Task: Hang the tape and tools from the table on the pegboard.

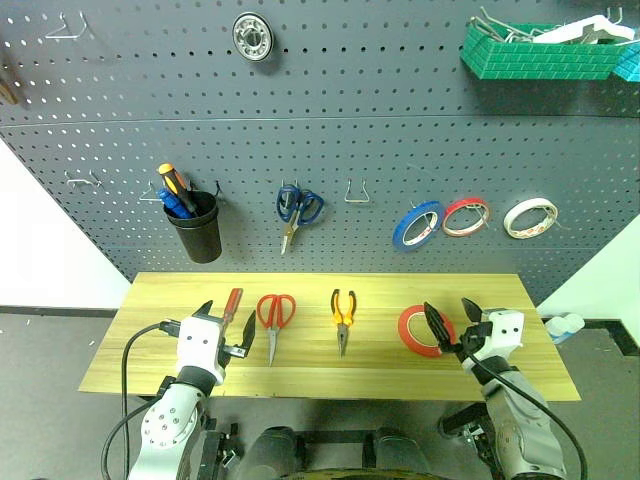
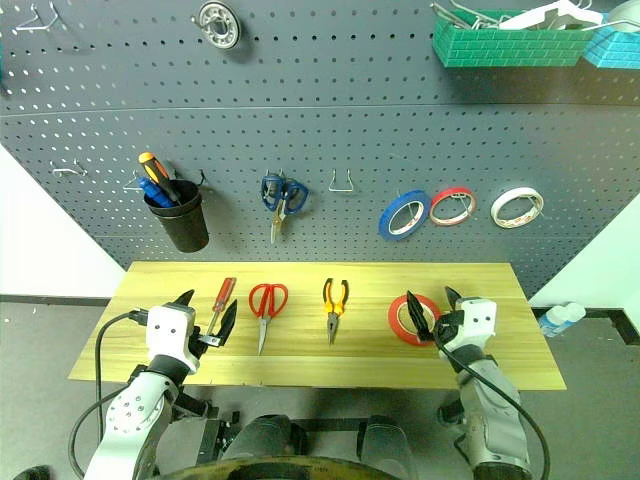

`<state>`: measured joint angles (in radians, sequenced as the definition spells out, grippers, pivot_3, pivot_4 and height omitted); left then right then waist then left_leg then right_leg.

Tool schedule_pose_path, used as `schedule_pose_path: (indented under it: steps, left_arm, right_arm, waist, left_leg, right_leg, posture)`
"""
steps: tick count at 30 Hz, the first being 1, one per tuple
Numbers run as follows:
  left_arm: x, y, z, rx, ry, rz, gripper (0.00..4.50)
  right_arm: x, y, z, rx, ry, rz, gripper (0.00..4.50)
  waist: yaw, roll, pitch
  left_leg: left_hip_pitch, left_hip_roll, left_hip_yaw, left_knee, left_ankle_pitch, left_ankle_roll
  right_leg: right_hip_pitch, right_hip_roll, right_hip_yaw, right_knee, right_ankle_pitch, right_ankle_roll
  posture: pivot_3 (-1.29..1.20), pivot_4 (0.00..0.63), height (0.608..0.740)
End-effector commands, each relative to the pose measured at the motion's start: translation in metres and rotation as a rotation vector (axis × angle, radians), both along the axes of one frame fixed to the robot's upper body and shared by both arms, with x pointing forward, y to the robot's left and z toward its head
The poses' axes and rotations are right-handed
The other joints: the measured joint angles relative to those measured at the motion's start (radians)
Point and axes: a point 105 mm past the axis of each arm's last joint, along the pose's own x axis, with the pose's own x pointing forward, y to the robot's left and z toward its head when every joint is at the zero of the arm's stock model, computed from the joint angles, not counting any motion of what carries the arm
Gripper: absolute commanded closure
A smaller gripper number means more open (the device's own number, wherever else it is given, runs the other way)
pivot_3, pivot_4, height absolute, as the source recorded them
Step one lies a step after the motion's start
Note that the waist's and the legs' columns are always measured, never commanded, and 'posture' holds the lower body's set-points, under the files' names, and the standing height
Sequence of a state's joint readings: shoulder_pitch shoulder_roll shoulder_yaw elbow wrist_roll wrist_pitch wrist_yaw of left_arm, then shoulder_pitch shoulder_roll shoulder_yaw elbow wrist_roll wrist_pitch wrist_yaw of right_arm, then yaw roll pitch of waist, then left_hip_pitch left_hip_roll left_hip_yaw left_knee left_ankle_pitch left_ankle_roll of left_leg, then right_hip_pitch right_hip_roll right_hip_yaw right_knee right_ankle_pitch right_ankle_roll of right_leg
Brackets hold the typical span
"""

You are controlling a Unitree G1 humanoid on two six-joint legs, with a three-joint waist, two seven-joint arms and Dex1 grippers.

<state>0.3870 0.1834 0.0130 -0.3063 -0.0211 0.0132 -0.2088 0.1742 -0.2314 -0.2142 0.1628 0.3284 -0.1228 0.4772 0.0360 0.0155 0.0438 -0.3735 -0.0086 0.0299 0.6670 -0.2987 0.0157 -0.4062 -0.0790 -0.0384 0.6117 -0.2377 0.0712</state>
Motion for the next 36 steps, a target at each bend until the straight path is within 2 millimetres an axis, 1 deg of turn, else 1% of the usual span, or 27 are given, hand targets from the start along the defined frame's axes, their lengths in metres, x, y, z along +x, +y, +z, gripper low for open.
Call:
schedule_pose_path:
  steps: [1,8,16,20,23,24,26,28,31,33,35,36]
  left_arm:
    - [0.002,-0.003,0.007,0.003,-0.035,-0.006,0.08]
    - [0.002,-0.003,0.005,0.004,-0.031,-0.008,0.08]
    - [0.002,-0.007,0.002,0.002,-0.024,-0.014,0.08]
    - [0.002,-0.005,0.004,0.004,-0.034,-0.011,0.08]
    - [0.003,-0.028,0.01,0.004,-0.051,-0.095,0.08]
    - [0.003,-0.033,0.011,0.011,-0.055,-0.112,0.08]
    - [0.001,-0.053,0.009,0.002,-0.045,-0.169,0.08]
    - [-0.002,-0.078,0.009,0.0,-0.052,-0.234,0.08]
    - [-0.006,-0.096,0.008,0.004,-0.048,-0.271,0.08]
    - [-0.012,-0.115,0.004,-0.042,-0.022,-0.307,0.08]
    - [-0.016,-0.127,-0.002,-0.088,0.007,-0.327,0.08]
    - [-0.017,-0.135,-0.001,-0.109,-0.005,-0.353,0.08]
  right_arm:
    - [0.005,-0.01,0.009,-0.035,-0.043,-0.014,0.0]
    - [0.004,-0.017,0.0,-0.053,-0.02,-0.028,0.0]
    - [0.005,-0.013,0.0,-0.042,-0.031,-0.018,0.0]
    - [0.006,-0.011,0.001,-0.041,-0.035,-0.01,0.0]
    - [0.006,-0.011,0.001,-0.035,-0.035,-0.016,0.0]
    - [0.006,-0.011,0.001,-0.034,-0.035,-0.017,0.0]
    - [0.006,-0.011,0.001,-0.034,-0.036,-0.014,0.0]
    - [0.006,-0.011,0.001,-0.035,-0.037,-0.013,0.0]
    - [0.006,-0.011,0.001,-0.031,-0.035,-0.014,0.0]
    - [0.007,-0.008,0.001,-0.032,-0.038,-0.006,0.0]
    - [0.007,-0.007,0.002,-0.033,-0.039,-0.003,0.0]
    - [0.007,-0.007,0.001,-0.031,-0.038,-0.003,0.0]
  waist:
    - [0.0,0.0,0.0]
    - [-0.001,0.0,0.0]
    - [-0.001,0.0,0.0]
    - [-0.001,0.0,0.0]
    - [-0.001,0.0,0.0]
    - [0.0,0.0,0.0]
    - [0.001,0.0,0.0]
    - [0.0,0.0,0.0]
    - [0.0,0.0,0.0]
    - [0.0,0.0,0.0]
    - [-0.001,0.0,0.0]
    - [0.0,0.0,0.0]
  left_leg:
    - [0.0,0.0,0.0,0.0,0.0,0.0]
    - [0.0,0.0,0.0,0.0,0.0,0.0]
    - [0.0,0.0,0.001,0.0,0.0,0.0]
    - [0.0,0.0,0.001,0.0,0.0,0.0]
    - [0.0,0.0,0.001,0.0,0.0,0.0]
    - [0.0,0.0,0.001,0.0,0.0,0.0]
    - [0.0,0.0,0.001,0.0,0.0,0.0]
    - [0.0,0.0,0.001,0.0,0.0,0.0]
    - [0.0,0.0,0.001,0.0,0.0,0.0]
    - [0.0,0.0,0.001,0.0,0.0,0.0]
    - [0.0,0.0,0.001,0.0,0.0,0.0]
    - [0.0,0.0,0.001,0.0,0.0,0.0]
  right_leg:
    - [0.0,0.0,0.0,0.0,0.0,0.0]
    - [0.0,0.0,0.0,0.0,0.0,0.0]
    - [0.0,0.0,0.0,0.001,0.0,0.0]
    - [0.0,0.0,0.0,0.001,0.0,0.0]
    - [0.0,0.0,0.0,0.001,0.0,0.0]
    - [0.0,0.0,0.001,0.001,0.0,0.0]
    - [0.0,0.0,0.001,0.001,0.0,0.0]
    - [0.0,0.0,0.001,0.001,0.0,0.0]
    - [0.0,0.0,0.002,0.001,0.0,0.0]
    - [0.0,0.001,0.002,0.001,0.0,0.0]
    - [0.0,0.001,0.002,0.001,0.0,0.0]
    - [0.0,0.001,0.002,0.001,0.0,0.0]
  posture:
    - [-0.01,0.0,0.74]
    - [-0.02,0.0,0.74]
    - [-0.01,0.0,0.74]
    - [-0.01,0.0,0.74]
    - [-0.01,0.0,0.74]
    - [-0.01,0.0,0.74]
    - [-0.01,0.0,0.74]
    - [-0.01,0.0,0.74]
    - [-0.01,0.0,0.74]
    - [-0.01,0.0,0.74]
    - [-0.01,0.0,0.74]
    - [-0.01,0.0,0.74]
